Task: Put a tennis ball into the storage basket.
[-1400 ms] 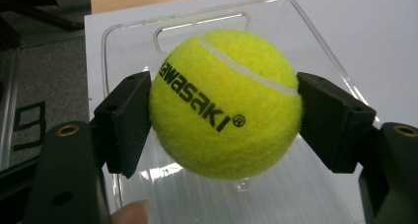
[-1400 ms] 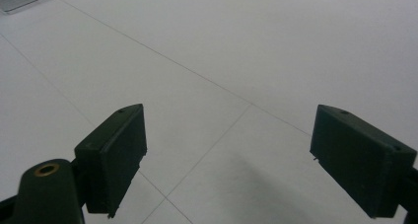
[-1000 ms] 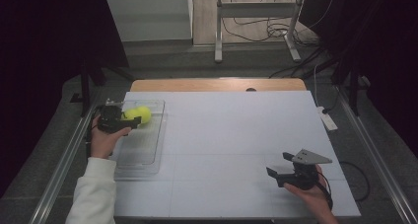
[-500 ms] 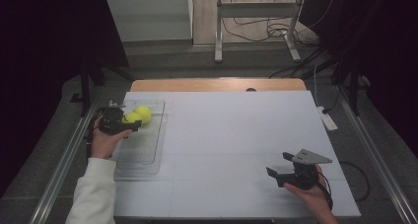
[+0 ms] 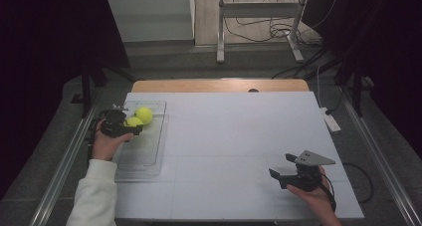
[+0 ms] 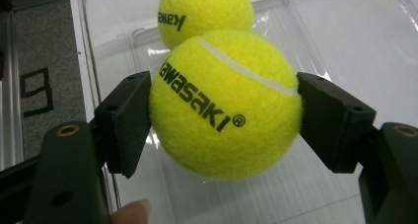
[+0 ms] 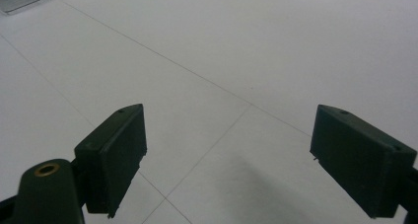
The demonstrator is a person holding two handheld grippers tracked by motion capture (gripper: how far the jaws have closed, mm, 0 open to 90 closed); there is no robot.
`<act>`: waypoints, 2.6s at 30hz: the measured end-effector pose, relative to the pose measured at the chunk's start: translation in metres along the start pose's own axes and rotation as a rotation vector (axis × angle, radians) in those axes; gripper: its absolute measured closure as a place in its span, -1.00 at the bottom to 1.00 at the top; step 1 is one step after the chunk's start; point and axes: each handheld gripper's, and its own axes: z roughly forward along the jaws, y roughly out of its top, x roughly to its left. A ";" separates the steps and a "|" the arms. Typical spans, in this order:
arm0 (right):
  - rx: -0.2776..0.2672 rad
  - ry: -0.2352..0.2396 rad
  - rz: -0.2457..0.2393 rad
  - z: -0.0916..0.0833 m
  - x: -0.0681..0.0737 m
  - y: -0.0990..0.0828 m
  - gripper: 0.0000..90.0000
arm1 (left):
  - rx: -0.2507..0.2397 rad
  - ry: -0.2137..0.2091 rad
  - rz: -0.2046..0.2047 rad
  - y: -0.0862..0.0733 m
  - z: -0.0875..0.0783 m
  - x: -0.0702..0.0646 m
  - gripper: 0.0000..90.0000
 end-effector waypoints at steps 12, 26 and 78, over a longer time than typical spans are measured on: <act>0.003 0.001 -0.001 0.000 0.000 0.000 -0.68 | 0.051 0.010 0.005 -0.001 0.006 -0.001 -0.41; 0.003 0.003 -0.001 0.001 0.000 0.000 -0.68 | 0.128 0.052 0.029 0.000 0.018 -0.006 -0.41; -0.003 0.008 0.012 0.001 -0.004 -0.001 -0.68 | -0.253 -0.247 -0.021 -0.018 -0.033 -0.021 -0.62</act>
